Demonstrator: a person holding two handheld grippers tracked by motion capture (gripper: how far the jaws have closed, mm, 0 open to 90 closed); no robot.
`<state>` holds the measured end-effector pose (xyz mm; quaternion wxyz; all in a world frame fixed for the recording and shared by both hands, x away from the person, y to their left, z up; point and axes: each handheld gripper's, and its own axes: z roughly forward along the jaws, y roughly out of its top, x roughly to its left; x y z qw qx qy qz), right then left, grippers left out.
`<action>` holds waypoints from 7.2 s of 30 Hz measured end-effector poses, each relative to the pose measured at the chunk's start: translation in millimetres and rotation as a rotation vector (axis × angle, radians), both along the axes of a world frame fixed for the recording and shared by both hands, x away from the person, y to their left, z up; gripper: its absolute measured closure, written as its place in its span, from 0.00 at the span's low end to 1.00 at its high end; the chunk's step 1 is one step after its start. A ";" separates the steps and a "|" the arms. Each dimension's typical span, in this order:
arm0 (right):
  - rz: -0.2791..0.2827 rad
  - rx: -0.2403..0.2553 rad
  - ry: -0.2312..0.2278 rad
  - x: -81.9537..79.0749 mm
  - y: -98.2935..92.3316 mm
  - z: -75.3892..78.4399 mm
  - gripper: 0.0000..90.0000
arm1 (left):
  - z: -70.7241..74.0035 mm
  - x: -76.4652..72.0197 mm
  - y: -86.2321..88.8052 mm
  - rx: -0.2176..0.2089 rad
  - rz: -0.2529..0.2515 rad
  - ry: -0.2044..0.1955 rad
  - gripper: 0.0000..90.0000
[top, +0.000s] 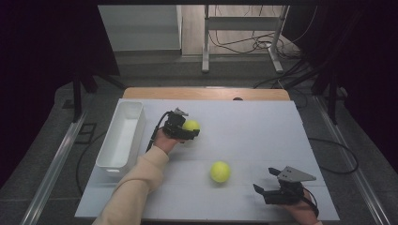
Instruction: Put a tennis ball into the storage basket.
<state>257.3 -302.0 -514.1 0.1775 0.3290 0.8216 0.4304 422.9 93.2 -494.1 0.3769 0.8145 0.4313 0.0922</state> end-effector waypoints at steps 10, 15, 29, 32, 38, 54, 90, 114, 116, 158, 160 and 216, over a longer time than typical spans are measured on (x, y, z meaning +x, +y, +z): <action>-0.002 -0.004 0.001 0.0 0.2 0.1 0.14 | 8.7 -10.1 6.6 -0.018 -0.008 -0.021 0.29; -0.003 -0.004 0.000 -0.1 0.3 0.1 0.14 | 13.8 -13.5 9.2 -0.021 -0.012 -0.033 0.29; -0.003 -0.006 -0.003 -0.5 0.6 0.6 0.14 | 36.8 -27.6 21.9 -0.034 -0.013 -0.088 0.29; -0.001 -0.003 -0.001 -0.4 0.7 0.5 0.14 | 41.4 -30.4 25.3 -0.038 -0.010 -0.096 0.29; -0.003 -0.002 -0.002 -0.3 0.9 0.3 0.14 | 50.0 -34.5 30.4 -0.040 -0.008 -0.114 0.29; -0.008 -0.003 0.001 0.0 0.7 0.2 0.14 | 64.3 -40.0 40.5 -0.050 0.006 -0.142 0.29; -0.009 -0.009 0.000 -0.1 0.9 0.1 0.14 | 82.2 -48.3 68.2 -0.071 0.053 -0.182 0.29; -0.007 -0.011 0.000 0.1 1.4 -0.6 0.14 | 87.8 -51.6 81.8 -0.087 0.083 -0.195 0.29; -0.007 -0.012 0.000 0.1 1.5 -0.7 0.15 | 88.0 -52.0 83.0 -0.089 0.086 -0.194 0.29; -0.012 -0.032 0.014 0.8 2.1 -2.1 0.15 | 86.6 -56.2 99.0 -0.106 0.113 -0.191 0.29; -0.012 -0.032 0.014 0.9 2.1 -2.2 0.15 | 86.8 -56.4 100.3 -0.109 0.115 -0.192 0.29; -0.008 -0.040 0.016 1.4 2.9 -3.8 0.14 | 71.8 -74.0 124.6 -0.156 0.153 -0.183 0.30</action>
